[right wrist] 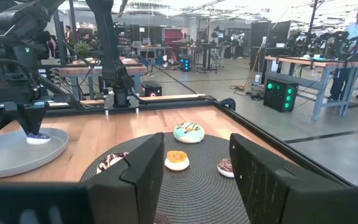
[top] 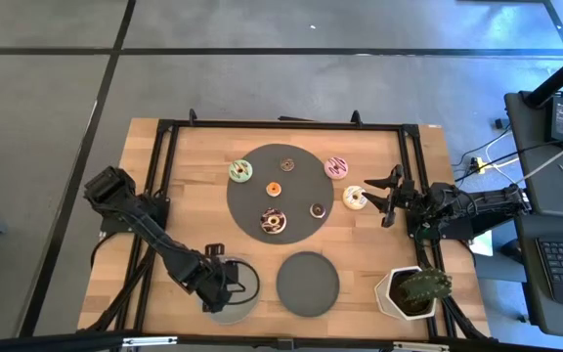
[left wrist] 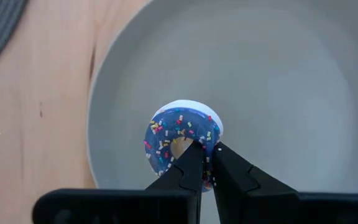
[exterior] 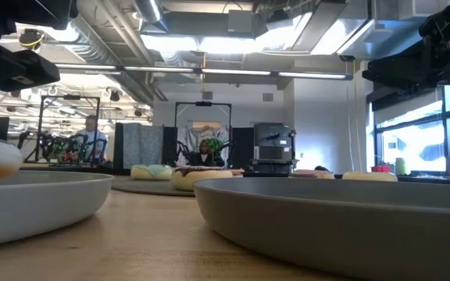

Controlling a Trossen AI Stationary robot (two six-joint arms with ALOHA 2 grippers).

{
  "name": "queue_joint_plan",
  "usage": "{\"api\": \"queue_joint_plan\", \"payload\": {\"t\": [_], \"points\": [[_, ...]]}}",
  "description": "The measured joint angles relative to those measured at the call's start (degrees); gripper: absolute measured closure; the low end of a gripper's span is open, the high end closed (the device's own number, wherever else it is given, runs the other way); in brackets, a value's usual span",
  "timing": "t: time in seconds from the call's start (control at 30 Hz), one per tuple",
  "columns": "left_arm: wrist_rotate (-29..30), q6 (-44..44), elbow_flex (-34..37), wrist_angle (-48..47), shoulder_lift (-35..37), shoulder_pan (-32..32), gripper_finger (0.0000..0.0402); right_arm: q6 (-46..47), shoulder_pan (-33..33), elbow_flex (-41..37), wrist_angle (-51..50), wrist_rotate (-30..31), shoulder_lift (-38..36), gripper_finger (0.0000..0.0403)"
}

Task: Pick & Place donuts
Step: Put the small blue donut on the gray plate

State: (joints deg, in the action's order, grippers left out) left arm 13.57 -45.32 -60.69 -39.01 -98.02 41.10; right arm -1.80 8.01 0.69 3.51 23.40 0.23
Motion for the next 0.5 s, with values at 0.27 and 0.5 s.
{"api": "queue_joint_plan", "payload": {"t": [0.27, 0.5], "points": [[-0.1, 0.0, 0.0, 0.0, 0.0, 0.0, 0.0382, 0.0, 0.0, 0.0, 0.0, 0.0, 0.0, 0.0220], [-0.2, -0.9, 0.0, 0.0, 0.0, 0.0, 0.0382, -0.1, 0.0, 0.0, 0.0, 0.0, 0.0, 0.0220]]}}
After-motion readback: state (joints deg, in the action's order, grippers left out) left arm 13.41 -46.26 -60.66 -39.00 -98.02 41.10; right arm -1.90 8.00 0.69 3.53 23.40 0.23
